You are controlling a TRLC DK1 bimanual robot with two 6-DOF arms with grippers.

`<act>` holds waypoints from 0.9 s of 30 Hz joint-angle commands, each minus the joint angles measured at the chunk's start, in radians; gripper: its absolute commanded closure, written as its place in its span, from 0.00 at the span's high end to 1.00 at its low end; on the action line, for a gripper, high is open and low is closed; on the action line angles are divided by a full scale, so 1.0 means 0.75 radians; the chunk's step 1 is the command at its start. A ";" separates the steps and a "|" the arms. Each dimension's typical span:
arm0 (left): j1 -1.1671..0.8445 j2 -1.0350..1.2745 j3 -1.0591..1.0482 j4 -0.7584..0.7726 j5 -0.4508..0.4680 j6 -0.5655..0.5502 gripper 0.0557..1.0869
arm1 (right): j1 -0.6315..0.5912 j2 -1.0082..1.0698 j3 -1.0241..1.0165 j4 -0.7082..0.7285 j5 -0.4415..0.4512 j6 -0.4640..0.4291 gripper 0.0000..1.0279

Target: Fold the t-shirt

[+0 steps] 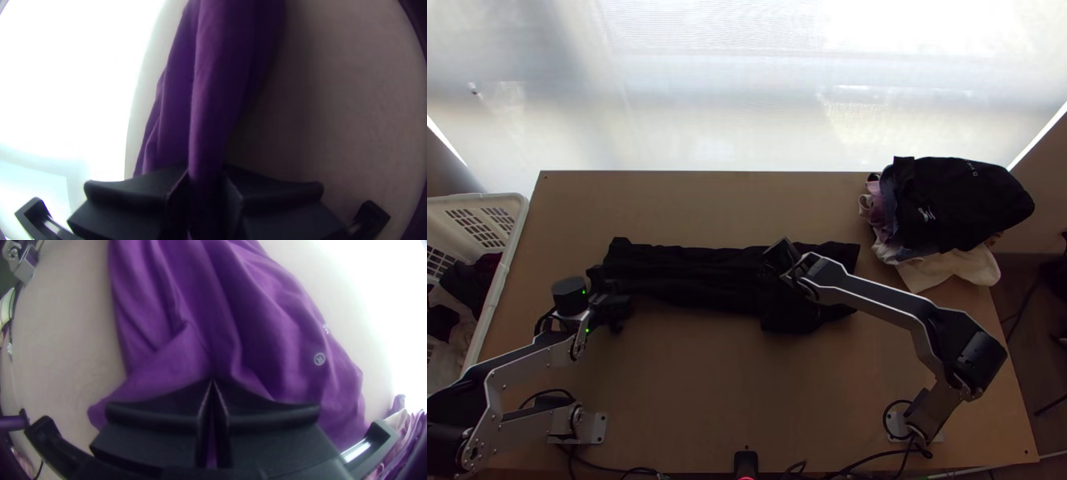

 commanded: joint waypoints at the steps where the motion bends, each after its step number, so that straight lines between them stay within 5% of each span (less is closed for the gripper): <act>1: 0.097 -0.123 0.068 -0.184 0.051 0.039 0.17 | -0.011 0.038 0.012 0.020 -0.044 0.019 0.03; 17: 0.326 -0.845 0.105 -1.004 0.274 0.178 0.14 | 0.091 0.031 0.051 -0.034 -0.165 0.074 0.03; 23: 0.328 -0.833 0.029 -0.836 0.289 0.194 0.14 | 0.067 -0.034 0.149 -0.126 -0.210 0.092 0.03; 27: 0.271 -0.661 0.188 -0.795 0.276 0.029 0.14 | -0.064 -0.134 0.266 -0.232 -0.263 0.092 0.03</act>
